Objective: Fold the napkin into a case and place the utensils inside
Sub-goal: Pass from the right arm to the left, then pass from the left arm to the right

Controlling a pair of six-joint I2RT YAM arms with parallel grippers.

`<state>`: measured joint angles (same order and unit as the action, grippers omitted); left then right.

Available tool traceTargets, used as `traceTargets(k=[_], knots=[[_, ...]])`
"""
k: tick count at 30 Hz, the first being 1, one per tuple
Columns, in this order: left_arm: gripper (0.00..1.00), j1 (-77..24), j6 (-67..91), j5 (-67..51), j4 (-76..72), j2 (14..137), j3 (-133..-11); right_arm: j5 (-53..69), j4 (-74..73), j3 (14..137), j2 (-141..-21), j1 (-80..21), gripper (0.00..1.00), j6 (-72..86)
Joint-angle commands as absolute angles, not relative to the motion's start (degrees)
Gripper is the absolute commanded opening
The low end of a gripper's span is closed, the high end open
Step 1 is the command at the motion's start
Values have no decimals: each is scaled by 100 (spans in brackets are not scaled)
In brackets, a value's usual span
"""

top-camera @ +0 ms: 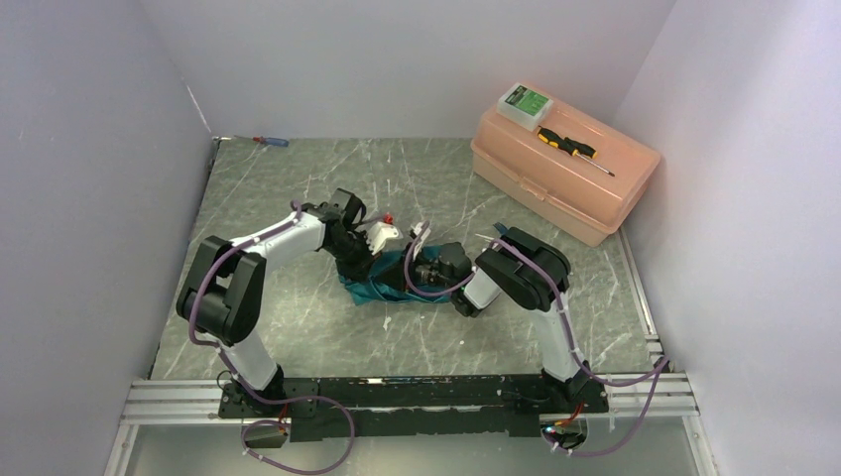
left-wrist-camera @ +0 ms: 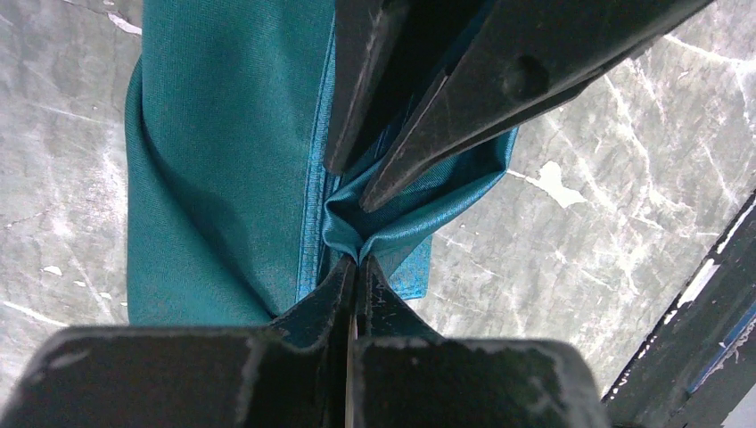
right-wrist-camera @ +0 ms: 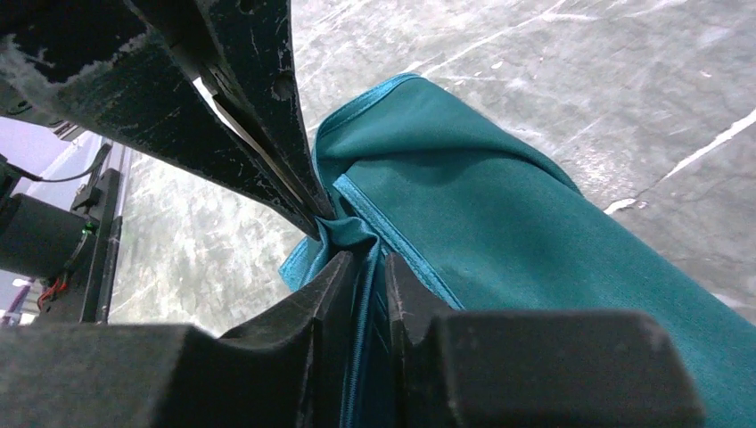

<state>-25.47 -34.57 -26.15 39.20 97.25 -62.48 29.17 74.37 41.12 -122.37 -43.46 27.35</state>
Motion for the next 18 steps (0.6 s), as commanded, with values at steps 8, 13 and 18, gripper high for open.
traceTargets(k=[8,13,18], knots=[[3,-2386,-3177,-2955,3952,9760,-6804,3980,8064,4183,-11956,-4018,53,2737],[3,-2316,-3113,-2982,3959,9802,-6866,3968,8126,4189,-12012,-4106,53,2614],[3,-2290,-3044,-2935,3897,9893,-6851,3922,8328,4225,-12050,-4191,54,2654]])
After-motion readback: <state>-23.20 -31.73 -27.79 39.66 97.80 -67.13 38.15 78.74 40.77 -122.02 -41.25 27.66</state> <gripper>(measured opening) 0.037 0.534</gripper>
